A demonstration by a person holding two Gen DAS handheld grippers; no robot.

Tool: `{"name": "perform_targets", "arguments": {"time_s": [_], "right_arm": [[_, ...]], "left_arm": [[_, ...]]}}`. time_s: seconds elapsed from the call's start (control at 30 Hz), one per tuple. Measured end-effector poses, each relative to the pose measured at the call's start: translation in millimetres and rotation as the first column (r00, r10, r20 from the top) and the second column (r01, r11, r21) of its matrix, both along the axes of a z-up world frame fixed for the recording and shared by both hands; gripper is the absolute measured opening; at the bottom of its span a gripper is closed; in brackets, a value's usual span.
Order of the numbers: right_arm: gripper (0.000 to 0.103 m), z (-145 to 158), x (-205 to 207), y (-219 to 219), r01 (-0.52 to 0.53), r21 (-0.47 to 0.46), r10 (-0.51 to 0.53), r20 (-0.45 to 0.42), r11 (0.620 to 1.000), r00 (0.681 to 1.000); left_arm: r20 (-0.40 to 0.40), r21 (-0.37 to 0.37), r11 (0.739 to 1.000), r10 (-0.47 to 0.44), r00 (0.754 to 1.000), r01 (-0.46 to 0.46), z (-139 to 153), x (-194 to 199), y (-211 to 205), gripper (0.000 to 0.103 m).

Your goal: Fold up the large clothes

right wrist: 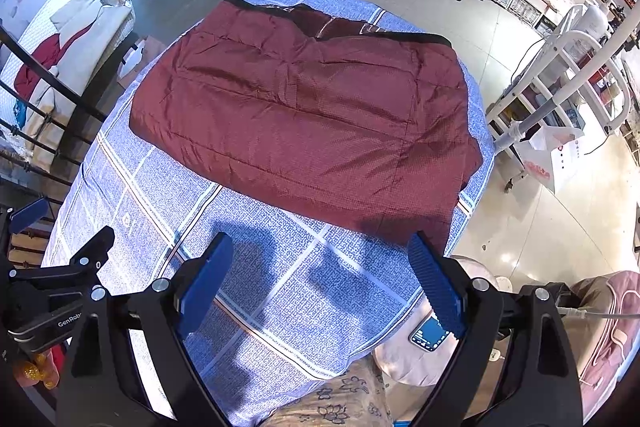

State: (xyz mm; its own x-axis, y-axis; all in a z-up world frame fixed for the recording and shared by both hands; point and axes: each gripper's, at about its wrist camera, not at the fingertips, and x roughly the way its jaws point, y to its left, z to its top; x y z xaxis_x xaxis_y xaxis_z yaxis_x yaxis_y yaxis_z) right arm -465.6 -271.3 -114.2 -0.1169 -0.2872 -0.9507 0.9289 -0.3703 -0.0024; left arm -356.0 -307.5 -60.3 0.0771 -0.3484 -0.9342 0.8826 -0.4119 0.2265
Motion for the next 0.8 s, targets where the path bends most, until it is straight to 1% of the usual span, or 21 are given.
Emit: {"name": "perform_targets", "arguments": {"time_s": [0.8], "right_arm": [[0.088, -5.5, 3.3, -6.7, -0.010, 0.017, 0.010, 0.000, 1.000, 1.000]], "left_arm": [[0.011, 0.005, 1.000, -0.004, 1.000, 0.004, -5.1, 3.0, -1.5, 0.097]]}}
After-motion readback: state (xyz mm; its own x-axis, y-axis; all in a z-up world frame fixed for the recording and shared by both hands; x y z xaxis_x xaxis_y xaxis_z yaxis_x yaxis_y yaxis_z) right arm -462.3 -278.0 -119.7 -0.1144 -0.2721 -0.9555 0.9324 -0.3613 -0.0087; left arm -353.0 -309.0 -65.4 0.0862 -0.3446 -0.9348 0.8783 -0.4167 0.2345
